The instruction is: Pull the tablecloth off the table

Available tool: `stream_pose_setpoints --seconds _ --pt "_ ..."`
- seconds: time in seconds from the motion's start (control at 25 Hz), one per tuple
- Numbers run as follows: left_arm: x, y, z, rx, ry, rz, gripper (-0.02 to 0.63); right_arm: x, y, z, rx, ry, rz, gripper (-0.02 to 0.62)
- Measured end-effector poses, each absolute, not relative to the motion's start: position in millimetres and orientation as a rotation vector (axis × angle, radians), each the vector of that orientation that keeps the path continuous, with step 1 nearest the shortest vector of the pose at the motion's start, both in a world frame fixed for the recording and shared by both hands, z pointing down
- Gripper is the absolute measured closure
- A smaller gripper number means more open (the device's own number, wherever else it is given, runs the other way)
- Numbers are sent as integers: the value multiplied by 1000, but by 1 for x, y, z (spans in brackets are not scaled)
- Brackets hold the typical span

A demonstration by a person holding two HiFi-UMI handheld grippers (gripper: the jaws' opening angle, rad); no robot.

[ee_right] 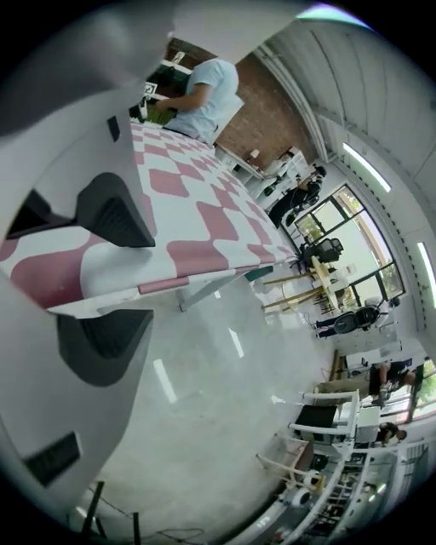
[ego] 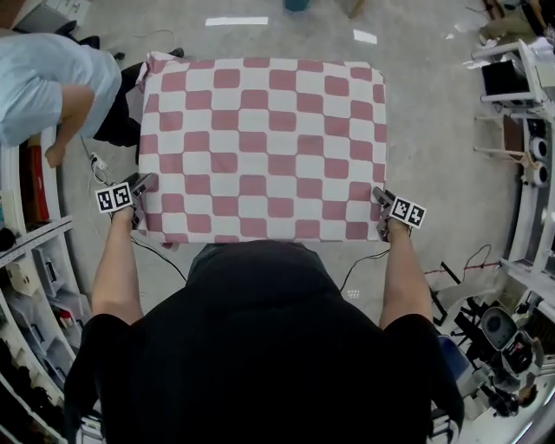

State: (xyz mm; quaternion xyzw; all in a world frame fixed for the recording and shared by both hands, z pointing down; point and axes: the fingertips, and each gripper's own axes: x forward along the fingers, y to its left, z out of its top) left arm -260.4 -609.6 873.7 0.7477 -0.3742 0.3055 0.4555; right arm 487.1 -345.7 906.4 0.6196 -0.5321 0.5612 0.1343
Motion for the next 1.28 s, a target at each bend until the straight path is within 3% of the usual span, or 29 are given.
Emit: stream_pose_setpoints --seconds 0.28,0.4,0.48,0.76,1.04,1.28 --pt "-255 -607 889 1815 -879 760 242 476 -349 915 1807 -1586 1782 374" --pt "-257 -608 895 1790 -890 772 280 476 -350 916 1802 -1593 1808 374" --pt "-258 -609 897 1783 -900 784 344 476 -351 916 1804 -1600 1836 374" --pt "-257 -609 901 1764 -911 777 356 477 -350 918 1844 -1616 1846 376" --pt "-257 -607 894 1808 -1003 874 385 474 -353 909 1800 -1625 1593 423" --pt "-268 -604 886 1792 -1173 901 459 474 -350 903 1803 -1575 1400 457"
